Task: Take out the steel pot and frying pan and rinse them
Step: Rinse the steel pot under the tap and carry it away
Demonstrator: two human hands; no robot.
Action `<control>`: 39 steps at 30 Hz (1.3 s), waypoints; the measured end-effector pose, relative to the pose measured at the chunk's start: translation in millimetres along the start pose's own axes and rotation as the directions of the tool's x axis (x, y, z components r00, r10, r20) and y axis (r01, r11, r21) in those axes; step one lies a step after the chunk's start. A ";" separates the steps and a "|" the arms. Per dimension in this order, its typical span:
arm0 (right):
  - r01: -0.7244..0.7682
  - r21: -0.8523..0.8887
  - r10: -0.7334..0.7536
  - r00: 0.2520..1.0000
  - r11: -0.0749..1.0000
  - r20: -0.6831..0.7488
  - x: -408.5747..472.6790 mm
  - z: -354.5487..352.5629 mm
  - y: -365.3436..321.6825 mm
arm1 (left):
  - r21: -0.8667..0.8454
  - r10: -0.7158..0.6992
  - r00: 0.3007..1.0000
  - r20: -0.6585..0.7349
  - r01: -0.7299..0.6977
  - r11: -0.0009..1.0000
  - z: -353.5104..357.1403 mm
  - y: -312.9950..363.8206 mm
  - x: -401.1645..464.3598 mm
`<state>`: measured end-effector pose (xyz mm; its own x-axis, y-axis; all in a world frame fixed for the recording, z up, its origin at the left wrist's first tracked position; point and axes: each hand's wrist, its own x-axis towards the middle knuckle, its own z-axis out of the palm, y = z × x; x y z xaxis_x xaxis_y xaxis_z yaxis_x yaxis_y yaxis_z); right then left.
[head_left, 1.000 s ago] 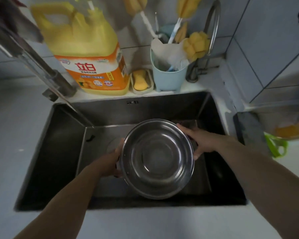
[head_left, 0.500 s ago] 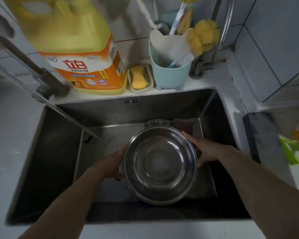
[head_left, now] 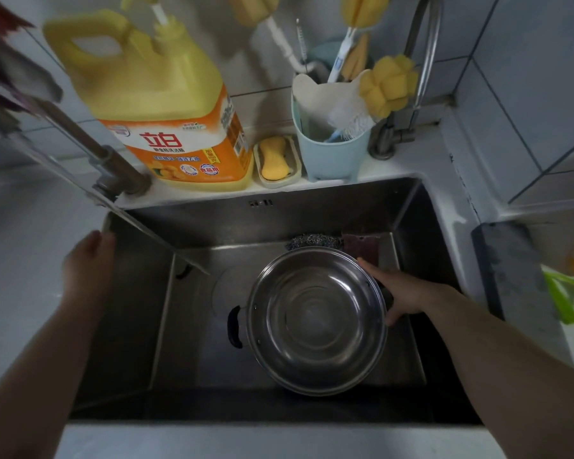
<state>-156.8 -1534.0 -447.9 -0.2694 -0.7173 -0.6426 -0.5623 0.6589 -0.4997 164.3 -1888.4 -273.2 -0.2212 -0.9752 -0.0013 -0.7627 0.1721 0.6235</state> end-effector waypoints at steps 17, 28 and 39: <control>0.037 0.019 -0.037 0.999 0.999 -0.010 2.6 3.0 4.4 | -0.312 -0.090 0.996 0.005 0.087 0.946 15.1 44.1 24.9; 0.047 0.055 -0.047 0.999 0.997 -0.006 3.0 4.2 4.1 | 0.043 0.077 0.887 0.455 -0.108 0.993 70.4 -3.5 -46.4; 0.024 0.009 -0.024 1.000 1.000 -0.001 -1.5 3.2 0.3 | 0.274 0.142 0.501 0.854 -0.664 0.696 132.1 -48.9 -99.6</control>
<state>-154.1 -1532.0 -449.0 -0.2565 -0.7330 -0.6301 -0.5619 0.6434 -0.5198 143.3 -1781.3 -406.8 -0.7379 -0.3458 -0.5796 -0.5507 0.8050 0.2208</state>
